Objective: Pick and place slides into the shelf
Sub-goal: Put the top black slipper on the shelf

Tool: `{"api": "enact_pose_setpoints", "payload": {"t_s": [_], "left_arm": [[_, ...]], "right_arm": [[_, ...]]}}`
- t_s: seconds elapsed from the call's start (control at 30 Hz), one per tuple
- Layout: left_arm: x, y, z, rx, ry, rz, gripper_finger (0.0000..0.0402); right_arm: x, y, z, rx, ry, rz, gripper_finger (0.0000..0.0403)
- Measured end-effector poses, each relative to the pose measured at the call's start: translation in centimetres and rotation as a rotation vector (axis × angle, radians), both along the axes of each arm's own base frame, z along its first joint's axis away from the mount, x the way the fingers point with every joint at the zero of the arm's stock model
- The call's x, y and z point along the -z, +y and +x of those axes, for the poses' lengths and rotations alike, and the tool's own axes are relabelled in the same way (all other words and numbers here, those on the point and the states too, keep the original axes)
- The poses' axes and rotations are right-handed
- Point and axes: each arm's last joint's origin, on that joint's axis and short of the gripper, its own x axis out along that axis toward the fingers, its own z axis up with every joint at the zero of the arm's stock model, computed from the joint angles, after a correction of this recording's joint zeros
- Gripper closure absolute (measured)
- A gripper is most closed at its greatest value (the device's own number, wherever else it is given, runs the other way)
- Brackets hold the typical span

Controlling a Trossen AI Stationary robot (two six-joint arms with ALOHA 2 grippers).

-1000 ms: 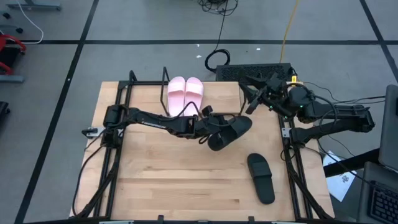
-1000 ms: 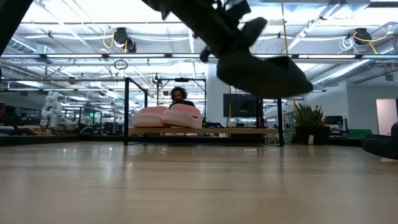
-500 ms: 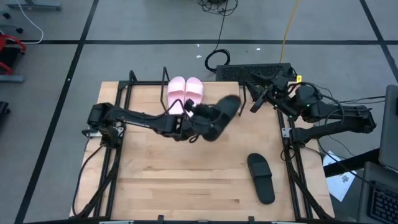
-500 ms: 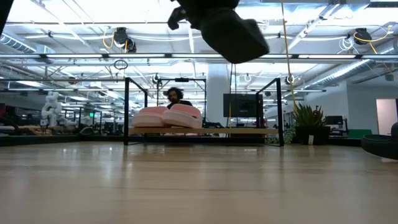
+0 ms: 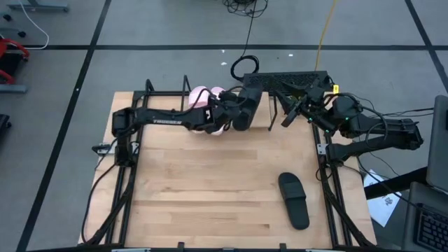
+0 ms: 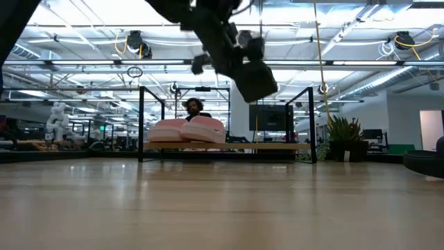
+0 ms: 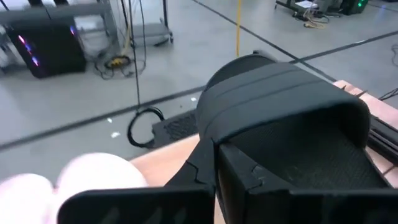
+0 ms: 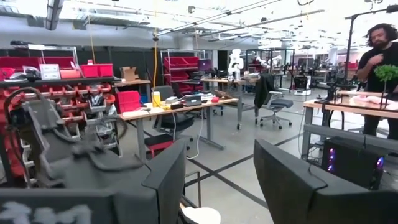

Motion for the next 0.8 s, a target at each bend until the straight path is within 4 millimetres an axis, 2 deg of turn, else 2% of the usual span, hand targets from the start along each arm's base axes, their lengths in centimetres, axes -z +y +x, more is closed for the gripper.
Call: {"api": "enact_pose_setpoints", "payload": {"t_s": [0.13,0.3,0.5,0.8], "left_arm": [[2.3,1.4,0.7,-0.003,0.006,-0.056,0.0401],[4.4,2.2,1.1,-0.034,0.034,-0.074,0.0401],[5.4,3.4,1.1,-0.119,-0.019,-0.107,0.0401],[5.4,3.1,1.0,-0.256,-0.055,-0.045,0.0401]], "right_arm": [[0.0,0.0,0.0,0.003,0.002,-0.002,0.0222],[0.0,0.0,0.0,0.011,0.021,-0.026,0.0222],[-0.1,0.0,-0.2,0.040,0.076,-0.101,0.0222],[-0.8,-0.2,-1.7,0.134,0.161,-0.240,0.0222]]}}
